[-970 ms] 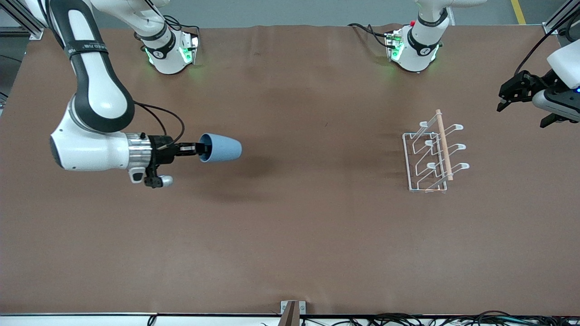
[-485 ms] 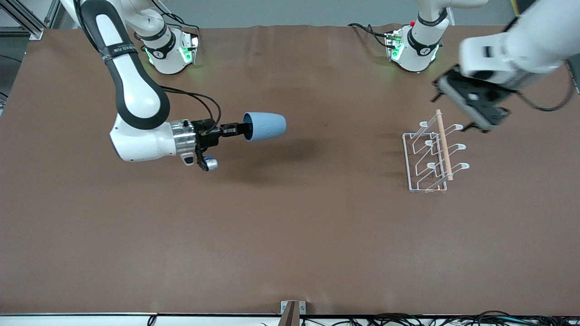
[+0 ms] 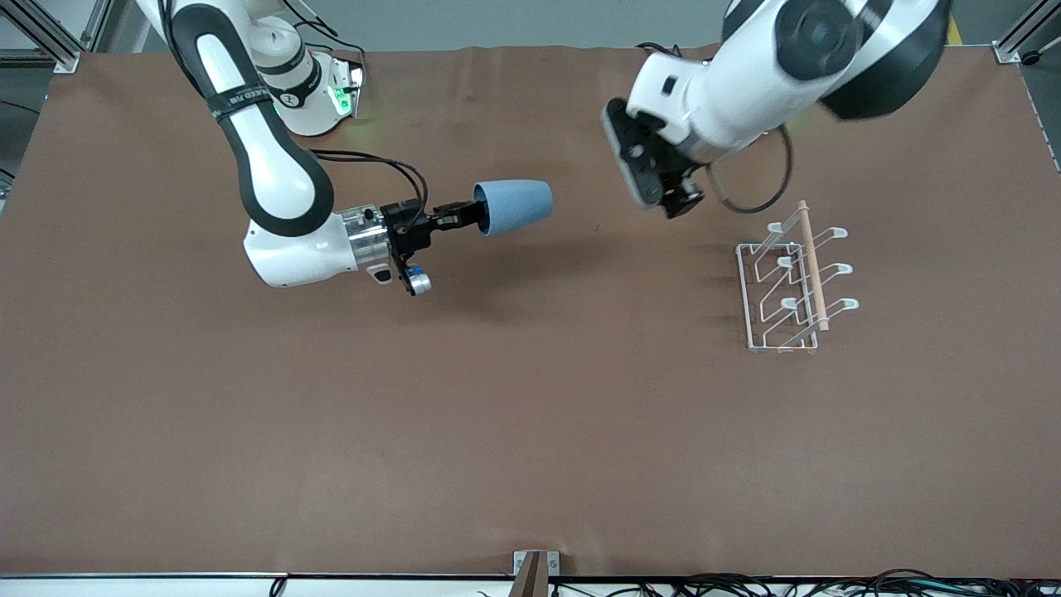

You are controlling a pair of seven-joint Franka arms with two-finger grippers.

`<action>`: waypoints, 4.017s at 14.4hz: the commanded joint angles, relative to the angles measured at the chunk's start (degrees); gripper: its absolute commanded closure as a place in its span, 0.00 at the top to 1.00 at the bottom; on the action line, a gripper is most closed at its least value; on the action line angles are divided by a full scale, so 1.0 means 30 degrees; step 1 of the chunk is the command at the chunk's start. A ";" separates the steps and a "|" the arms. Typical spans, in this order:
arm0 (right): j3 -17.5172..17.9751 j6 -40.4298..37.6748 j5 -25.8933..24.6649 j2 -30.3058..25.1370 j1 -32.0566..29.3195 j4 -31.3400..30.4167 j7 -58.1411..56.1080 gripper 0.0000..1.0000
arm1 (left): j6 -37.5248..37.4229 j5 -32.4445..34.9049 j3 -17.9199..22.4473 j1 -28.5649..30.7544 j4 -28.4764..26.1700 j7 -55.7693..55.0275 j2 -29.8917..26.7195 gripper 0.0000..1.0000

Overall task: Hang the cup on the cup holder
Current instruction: 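Grasp the cup with the left gripper while the right gripper holds it, then carry the cup with the left gripper while the right gripper withdraws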

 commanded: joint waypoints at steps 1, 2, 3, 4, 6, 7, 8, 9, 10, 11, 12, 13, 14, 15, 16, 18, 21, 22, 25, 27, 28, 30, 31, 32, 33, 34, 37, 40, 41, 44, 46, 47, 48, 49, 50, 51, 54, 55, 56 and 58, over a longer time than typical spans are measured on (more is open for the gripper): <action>-0.0167 -0.0535 0.0655 -0.0171 0.0007 -0.0343 -0.0349 0.01 | 0.0621 -0.0628 -0.0077 -0.0985 0.1250 0.0316 0.1669 1.00; -0.0167 -0.0535 0.0655 -0.0171 0.0006 -0.0343 -0.0321 0.01 | 0.0886 -0.0627 -0.0106 -0.1222 0.1250 0.0259 0.1875 1.00; -0.0167 -0.0564 0.0655 -0.0171 0.0035 -0.0343 -0.0320 0.01 | 0.1062 -0.0685 -0.0107 -0.1543 0.1250 0.0200 0.1964 1.00; -0.0167 -0.0565 0.0655 -0.0171 0.0036 -0.0343 -0.0320 0.01 | 0.1064 -0.0773 -0.0107 -0.1575 0.1250 0.0141 0.1965 1.00; -0.0167 -0.0535 0.0655 -0.0171 0.0036 -0.0343 -0.0379 0.01 | 0.1064 -0.0890 -0.0398 -0.1634 0.1250 0.0140 0.1936 1.00; -0.0167 -0.0535 0.0655 -0.0171 0.0036 -0.0343 -0.0437 0.01 | 0.1064 -0.0920 -0.0458 -0.1634 0.1250 0.0199 0.1936 1.00; -0.0167 -0.0535 0.0655 -0.0171 0.0036 -0.0343 -0.0437 0.01 | 0.1093 -0.0949 -0.0487 -0.1663 0.1279 0.0199 0.1936 1.00; -0.0167 -0.0535 0.0655 -0.0171 0.0036 -0.0343 -0.0437 0.01 | 0.1122 -0.1240 -0.0662 -0.1663 0.1279 0.0228 0.1994 1.00; -0.0167 -0.0535 0.0655 -0.0171 0.0036 -0.0343 -0.0437 0.01 | 0.1297 -0.1532 -0.0663 -0.1692 0.1337 0.0229 0.2226 1.00; -0.0167 -0.0535 0.0655 -0.0171 0.0036 -0.0343 -0.0437 0.01 | 0.1879 -0.1564 -0.0721 -0.1751 0.1657 0.0113 0.2577 1.00; -0.0167 -0.0535 0.0655 -0.0171 0.0036 -0.0343 -0.0466 0.01 | 0.2320 -0.1565 -0.0722 -0.1925 0.1863 0.0082 0.2870 1.00; -0.0167 -0.0535 0.0655 -0.0171 0.0036 -0.0343 -0.0467 0.01 | 0.2672 -0.1565 -0.0722 -0.1985 0.2126 0.0082 0.3163 1.00; -0.0167 -0.0535 0.0655 -0.0171 0.0036 -0.0343 -0.0467 0.01 | 0.2995 -0.1565 -0.0722 -0.1986 0.2332 0.0082 0.3369 1.00; -0.0167 -0.0535 0.0655 -0.0171 0.0065 -0.0372 -0.0467 0.01 | 0.3259 -0.1565 -0.0722 -0.1986 0.2450 0.0082 0.3487 1.00; -0.0167 -0.0564 0.0655 -0.0171 0.0065 -0.0373 -0.0438 0.01 | 0.3609 -0.1594 -0.0722 -0.1986 0.2451 0.0024 0.3575 1.00; -0.0167 -0.0594 0.0655 -0.0171 0.0065 -0.0402 -0.0408 0.02 | 0.4254 -0.2001 -0.0722 -0.2015 0.2451 0.0024 0.3722 1.00; -0.0167 -0.0769 0.0655 -0.0171 0.0065 -0.0402 -0.0408 0.02 | 0.4989 -0.3232 -0.0722 -0.2248 0.2422 0.0024 0.3957 1.00; -0.0167 -0.0799 0.0655 -0.0200 0.0065 -0.0402 -0.0408 0.02 | 0.4990 -0.3235 -0.0722 -0.2278 0.2422 0.0024 0.3986 1.00; -0.0167 -0.0770 0.0685 -0.0200 0.0065 -0.0402 -0.0437 0.02 | 0.5339 -0.3264 -0.0693 -0.2571 0.2364 0.0024 0.4366 1.00; -0.0167 -0.0770 0.0685 -0.0200 0.0065 -0.0402 -0.0408 0.02 | 0.5400 -0.3264 -0.0693 -0.3008 0.2334 0.0024 0.4513 1.00; -0.0167 -0.0770 0.0685 -0.0200 0.0065 -0.0402 -0.0437 0.02 | 0.5400 -0.3264 -0.0693 -0.3127 0.2247 -0.0005 0.4543 1.00; -0.0167 -0.0770 0.0685 -0.0200 0.0094 -0.0402 -0.0408 0.02 | 0.5400 -0.3119 -0.0693 -0.3099 0.2217 0.0081 0.4514 0.86; -0.0167 -0.0770 0.0685 -0.0200 0.0094 -0.0402 -0.0437 0.02 | 0.5371 -0.2972 -0.0693 -0.3012 0.2246 0.0169 0.4485 0.62; -0.0167 -0.0770 0.0685 -0.0200 0.0094 -0.0373 -0.0437 0.02 | 0.5313 -0.2971 -0.0693 -0.2924 0.2304 0.0170 0.4455 0.45; -0.0167 -0.0770 0.0685 -0.0200 0.0094 -0.0373 -0.0437 0.02 | 0.5312 -0.2971 -0.0693 -0.2981 0.2305 0.0112 0.4426 0.42; -0.0167 -0.0770 0.0685 -0.0200 0.0094 -0.0373 -0.0437 0.02 | 0.5312 -0.2971 -0.0664 -0.2953 0.2334 0.0111 0.4368 0.36; -0.0167 -0.0682 0.0685 -0.0200 0.0094 -0.0344 -0.0379 0.05 | 0.5312 -0.2212 -0.0663 -0.2836 0.2393 0.0170 0.4338 0.26; -0.0254 -0.0535 0.0131 -0.0259 0.0007 -0.0256 -0.0233 1.00 | 0.5166 -0.1538 -0.0605 -0.2747 0.2422 0.0345 0.4221 0.24; -0.0342 -0.0564 -0.0452 -0.0317 -0.0110 -0.0198 -0.0203 1.00 | 0.5108 -0.1245 -0.0547 -0.2718 0.2422 0.0346 0.4163 0.22; -0.0460 -0.0594 -0.2938 -0.0551 -0.1307 0.0153 0.0584 1.00 | 0.4758 0.0686 -0.0518 -0.2689 0.2422 0.0346 0.3841 0.21; -0.0547 -0.0565 -0.5396 -0.0669 -0.2506 0.0941 0.1724 1.00 | 0.3124 0.1508 -0.0225 -0.2311 0.2451 0.0200 0.3694 0.20; -0.0576 -0.0565 -0.6598 -0.0669 -0.3035 0.1468 0.2078 1.00 | 0.2100 0.2120 -0.0253 -0.1786 0.2451 0.0228 0.3490 0.20; -0.0577 -0.0623 -0.8234 -0.0669 -0.3621 0.2140 0.2662 1.00 | 0.1191 0.3171 -0.0224 -0.1549 0.2480 0.0229 0.3169 0.19; -0.0548 -0.0681 -0.9933 -0.0669 -0.4149 0.2698 0.3103 1.00 | 0.0195 0.4921 -0.0224 -0.1517 0.2480 0.0258 0.2905 0.16; -0.0576 -0.0682 -1.1429 -0.0669 -0.4531 0.3254 0.3397 1.00 | -0.0482 0.6563 -0.0253 -0.1488 0.2480 0.0345 0.2583 0.16; -0.0693 -0.0682 -1.3271 -0.0669 -0.4912 0.4014 0.3835 1.00 | -0.1185 0.8001 -0.0253 -0.1459 0.2509 0.0375 0.2319 0.16; -0.0752 -0.0041 -2.0386 -0.0640 -0.5267 0.5658 0.4162 1.00 | -0.2944 1.3269 -0.0486 -0.1575 0.2539 0.0839 0.2287 0.04; -0.0869 0.0572 -2.2178 -0.0669 -0.5412 0.5807 0.4191 1.00 | -0.3501 1.4942 -0.0546 -0.1576 0.2510 0.2265 0.2316 0.00; -0.1044 0.1100 -2.3472 -0.0698 -0.5646 0.6041 0.4162 1.00 | -0.3680 1.6090 -0.0488 -0.1547 0.2510 0.3816 0.2404 0.00; -0.1104 0.1456 -2.5963 -0.0757 -0.6115 0.6743 0.4133 1.00 | -0.3711 1.9108 -0.0546 -0.1459 0.2073 0.7073 0.2463 0.00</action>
